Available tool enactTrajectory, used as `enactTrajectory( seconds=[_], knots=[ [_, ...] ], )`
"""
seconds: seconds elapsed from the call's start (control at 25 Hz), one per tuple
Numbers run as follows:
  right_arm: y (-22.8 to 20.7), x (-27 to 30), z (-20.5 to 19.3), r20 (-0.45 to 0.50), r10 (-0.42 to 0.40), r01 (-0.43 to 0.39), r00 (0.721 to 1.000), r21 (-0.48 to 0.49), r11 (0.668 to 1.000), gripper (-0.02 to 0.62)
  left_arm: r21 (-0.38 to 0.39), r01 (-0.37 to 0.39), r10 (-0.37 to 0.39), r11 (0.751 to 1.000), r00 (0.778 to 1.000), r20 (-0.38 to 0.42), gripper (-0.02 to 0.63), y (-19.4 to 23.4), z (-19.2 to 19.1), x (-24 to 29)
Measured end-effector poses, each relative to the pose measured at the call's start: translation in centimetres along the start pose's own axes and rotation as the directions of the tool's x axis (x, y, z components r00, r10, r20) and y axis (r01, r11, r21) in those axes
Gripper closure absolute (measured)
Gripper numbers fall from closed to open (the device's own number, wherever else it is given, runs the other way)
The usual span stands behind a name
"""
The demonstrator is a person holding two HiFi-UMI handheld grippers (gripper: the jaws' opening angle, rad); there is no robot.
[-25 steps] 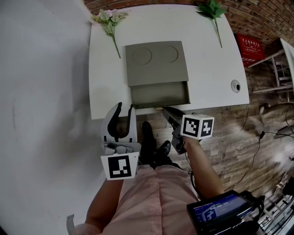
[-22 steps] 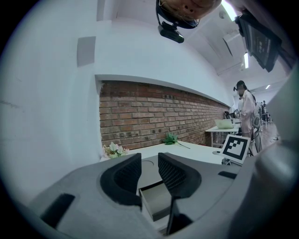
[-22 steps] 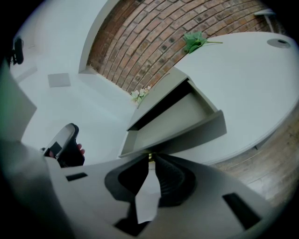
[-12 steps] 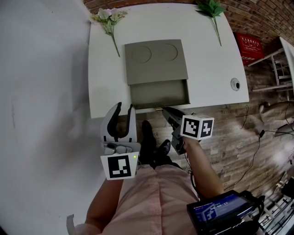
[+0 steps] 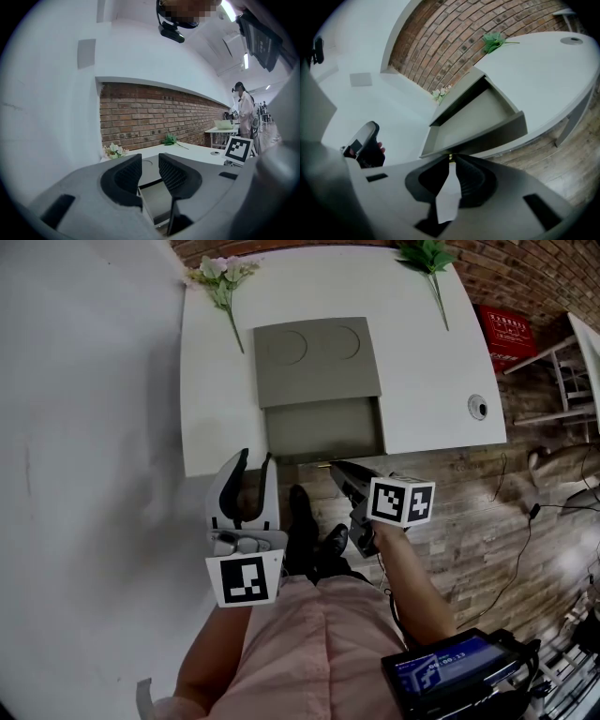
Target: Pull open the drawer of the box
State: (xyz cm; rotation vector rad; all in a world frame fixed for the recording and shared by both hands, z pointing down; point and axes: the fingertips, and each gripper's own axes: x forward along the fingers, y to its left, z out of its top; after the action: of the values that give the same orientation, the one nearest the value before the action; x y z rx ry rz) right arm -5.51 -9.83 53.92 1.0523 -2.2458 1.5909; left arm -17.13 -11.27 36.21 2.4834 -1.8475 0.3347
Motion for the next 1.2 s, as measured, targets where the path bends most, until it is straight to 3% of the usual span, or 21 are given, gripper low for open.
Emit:
enactTrajectory(
  seconds=[1.2],
  knots=[
    [-0.3,-1.2,-2.5,-0.001,-0.008,0.008,1.000,-0.004,1.000,0.545,0.003,0.002,-0.002,1.000,1.000,-0.001,0.491,-1.2,-0.4,-2.0]
  ],
)
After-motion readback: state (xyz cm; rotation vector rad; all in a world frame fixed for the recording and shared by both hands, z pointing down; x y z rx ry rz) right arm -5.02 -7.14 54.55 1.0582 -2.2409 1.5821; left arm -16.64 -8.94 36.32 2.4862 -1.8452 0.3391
